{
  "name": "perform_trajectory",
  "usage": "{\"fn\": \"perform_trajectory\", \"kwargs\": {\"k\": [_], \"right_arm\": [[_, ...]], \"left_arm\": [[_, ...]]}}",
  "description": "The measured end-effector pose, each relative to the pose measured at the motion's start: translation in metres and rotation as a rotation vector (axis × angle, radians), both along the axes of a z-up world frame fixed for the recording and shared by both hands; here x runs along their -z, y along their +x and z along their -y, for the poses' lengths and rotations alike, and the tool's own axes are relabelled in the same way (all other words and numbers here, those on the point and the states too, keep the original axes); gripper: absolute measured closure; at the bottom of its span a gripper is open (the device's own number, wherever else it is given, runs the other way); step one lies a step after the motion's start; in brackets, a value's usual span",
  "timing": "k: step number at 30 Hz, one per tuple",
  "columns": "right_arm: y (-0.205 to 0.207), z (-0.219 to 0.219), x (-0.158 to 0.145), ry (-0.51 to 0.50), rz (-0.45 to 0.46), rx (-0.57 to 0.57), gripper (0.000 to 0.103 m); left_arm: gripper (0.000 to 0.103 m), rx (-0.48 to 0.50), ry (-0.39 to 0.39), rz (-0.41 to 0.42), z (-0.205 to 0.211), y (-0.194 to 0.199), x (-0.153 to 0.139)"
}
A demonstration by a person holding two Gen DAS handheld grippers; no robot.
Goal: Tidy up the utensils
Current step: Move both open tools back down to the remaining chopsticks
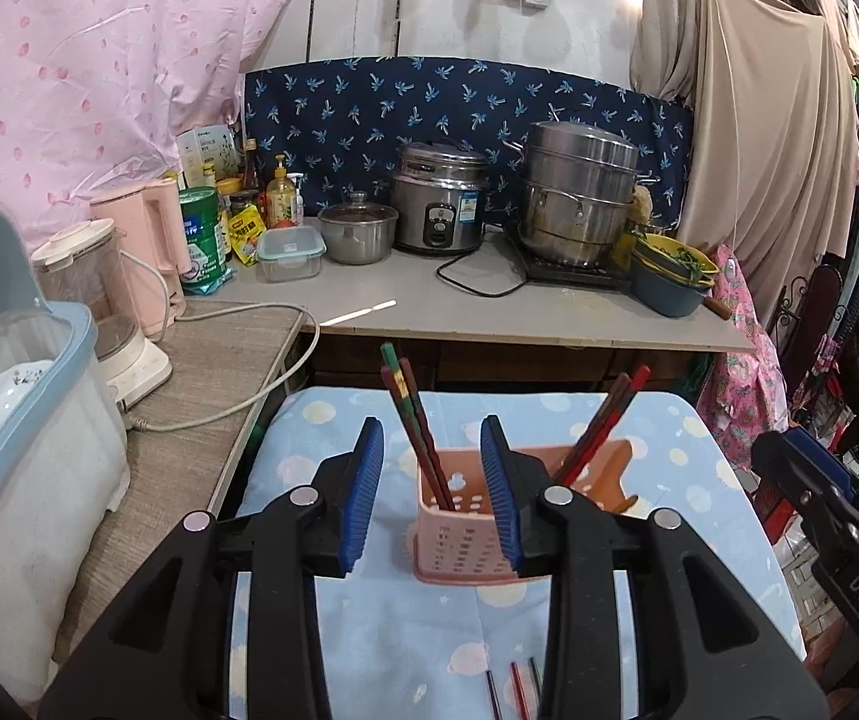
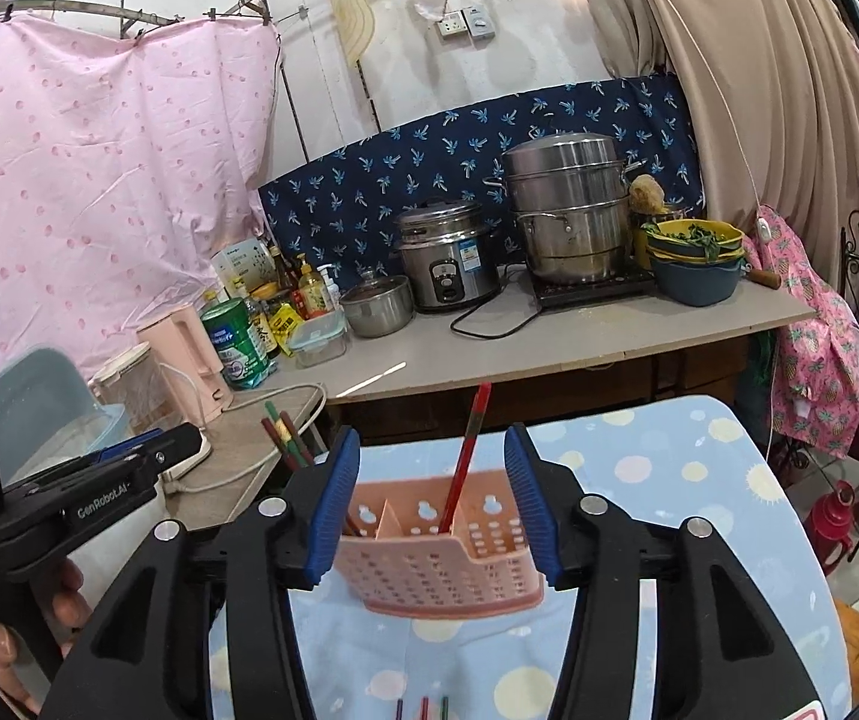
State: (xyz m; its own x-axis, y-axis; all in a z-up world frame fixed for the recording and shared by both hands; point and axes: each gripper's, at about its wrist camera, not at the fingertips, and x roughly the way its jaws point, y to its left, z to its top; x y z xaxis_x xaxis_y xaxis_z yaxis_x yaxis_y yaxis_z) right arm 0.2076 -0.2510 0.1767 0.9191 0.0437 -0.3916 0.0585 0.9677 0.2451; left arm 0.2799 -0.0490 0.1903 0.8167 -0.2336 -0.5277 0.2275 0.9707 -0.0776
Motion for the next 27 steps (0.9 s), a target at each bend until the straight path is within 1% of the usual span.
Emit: {"fn": "perform_trajectory", "kwargs": {"k": [3, 7, 9, 11, 15, 19, 27], "right_arm": [[-0.018, -0.001, 0.011, -0.008, -0.025, -0.002, 0.053], [-0.041, 0.0, 0.029, -0.005, -0.07, 0.004, 0.053], [-0.052, 0.0, 0.039, 0.002, -0.091, 0.005, 0.053], [-0.063, -0.002, 0.049, 0.008, -0.115, 0.003, 0.053], [-0.084, -0.007, 0.069, -0.002, -0.157, -0.006, 0.053], [-0.106, -0.012, 0.093, 0.01, -0.213, -0.024, 0.053], [-0.145, -0.034, 0.141, -0.039, -0.311, -0.041, 0.053]], "left_arm": [[0.067, 0.0, 0.017, -0.005, -0.004, -0.016, 0.009], [0.064, 0.005, 0.02, -0.027, -0.01, -0.036, 0.025], [0.061, 0.006, 0.02, -0.046, -0.012, -0.045, 0.034], [0.057, 0.002, 0.025, -0.065, -0.014, -0.053, 0.045], [0.056, 0.009, 0.037, -0.109, -0.017, -0.073, 0.067], [0.056, 0.004, 0.057, -0.144, -0.021, -0.09, 0.089], [0.056, 0.007, 0.083, -0.255, -0.026, -0.122, 0.138]]}}
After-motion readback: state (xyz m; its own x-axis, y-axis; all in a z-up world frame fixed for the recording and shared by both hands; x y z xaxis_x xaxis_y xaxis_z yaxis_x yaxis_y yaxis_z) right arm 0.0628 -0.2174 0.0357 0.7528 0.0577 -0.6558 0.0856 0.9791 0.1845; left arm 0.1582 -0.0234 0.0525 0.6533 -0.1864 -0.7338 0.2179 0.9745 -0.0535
